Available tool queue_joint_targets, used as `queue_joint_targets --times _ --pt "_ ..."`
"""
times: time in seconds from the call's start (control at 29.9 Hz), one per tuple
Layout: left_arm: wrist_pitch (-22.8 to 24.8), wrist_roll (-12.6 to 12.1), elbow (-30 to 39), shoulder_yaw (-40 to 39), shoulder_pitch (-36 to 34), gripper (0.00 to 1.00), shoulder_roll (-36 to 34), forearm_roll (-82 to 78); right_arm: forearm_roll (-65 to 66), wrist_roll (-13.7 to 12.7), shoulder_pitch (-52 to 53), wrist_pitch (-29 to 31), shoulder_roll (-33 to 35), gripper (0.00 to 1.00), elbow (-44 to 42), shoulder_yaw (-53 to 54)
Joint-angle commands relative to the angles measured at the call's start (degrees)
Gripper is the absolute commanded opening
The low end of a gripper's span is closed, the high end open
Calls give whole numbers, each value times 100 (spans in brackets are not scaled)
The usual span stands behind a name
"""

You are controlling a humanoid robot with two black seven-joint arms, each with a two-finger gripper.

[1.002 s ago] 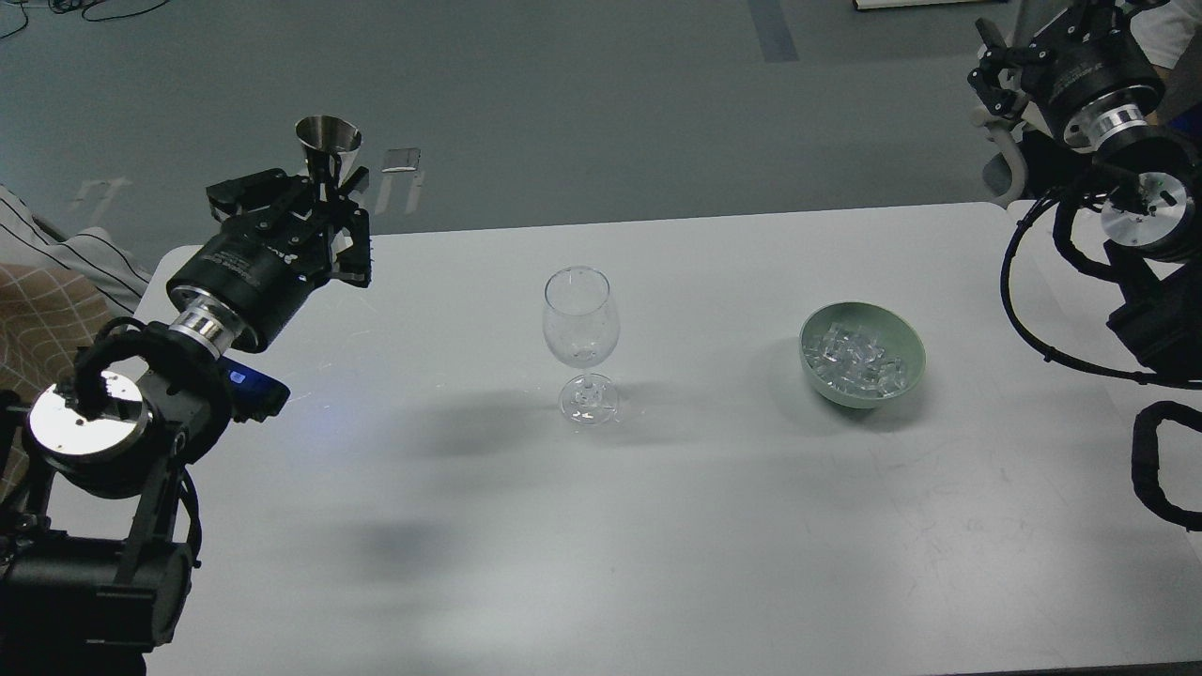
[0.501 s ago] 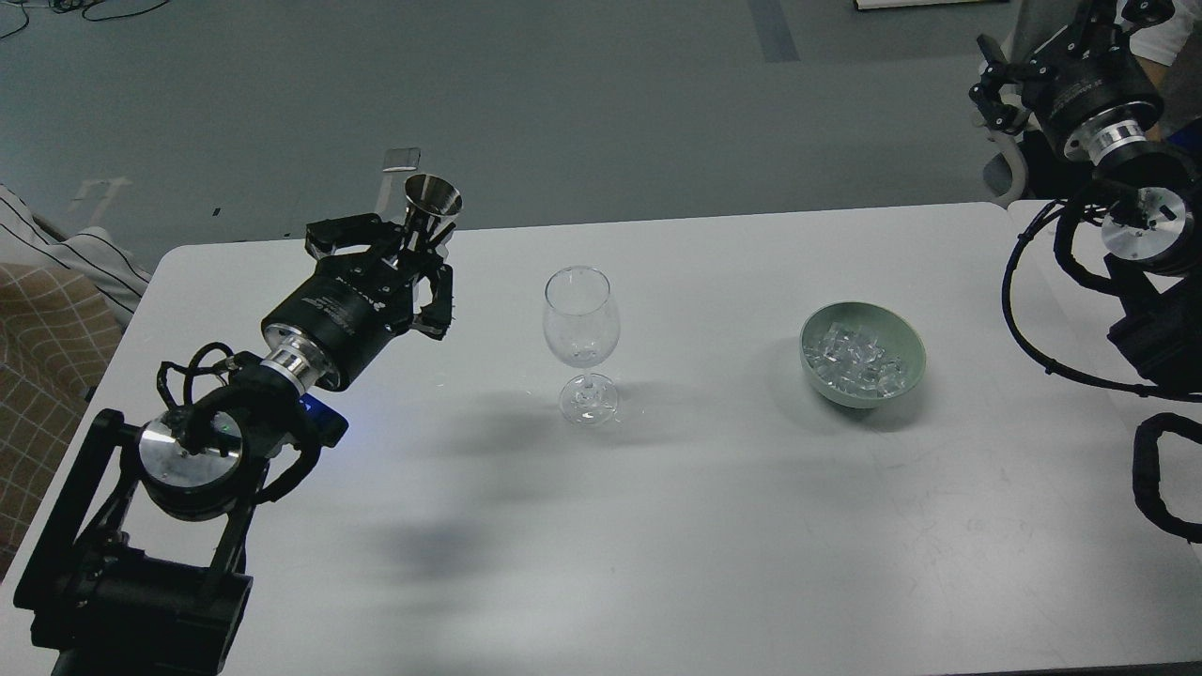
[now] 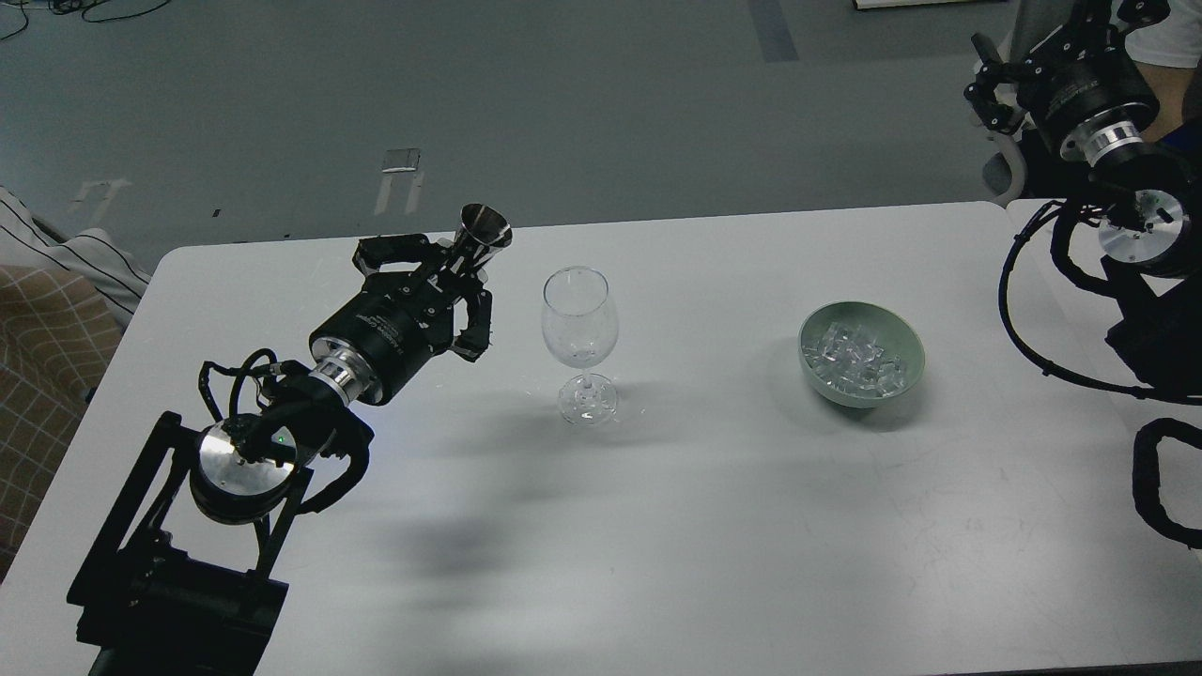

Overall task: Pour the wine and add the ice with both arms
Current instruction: 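Tilt the jigger over the wine glass with the left gripper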

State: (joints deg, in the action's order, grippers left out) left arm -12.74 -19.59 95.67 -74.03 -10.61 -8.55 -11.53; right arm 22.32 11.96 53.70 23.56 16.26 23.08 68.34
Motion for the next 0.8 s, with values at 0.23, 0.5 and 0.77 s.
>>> queue_joint_targets --times 0.23,0.5,0.77 --pt "-9 -1 5 240 -12 2 11 -429 0 0 9 -1 0 100 30 4" --pt "-1 8 -162 363 -20 2 11 -701 0 0 1 -1 0 100 21 4" --pt "-1 -1 -294 477 -196 2 11 -851 0 0 1 -1 -9 100 21 4"
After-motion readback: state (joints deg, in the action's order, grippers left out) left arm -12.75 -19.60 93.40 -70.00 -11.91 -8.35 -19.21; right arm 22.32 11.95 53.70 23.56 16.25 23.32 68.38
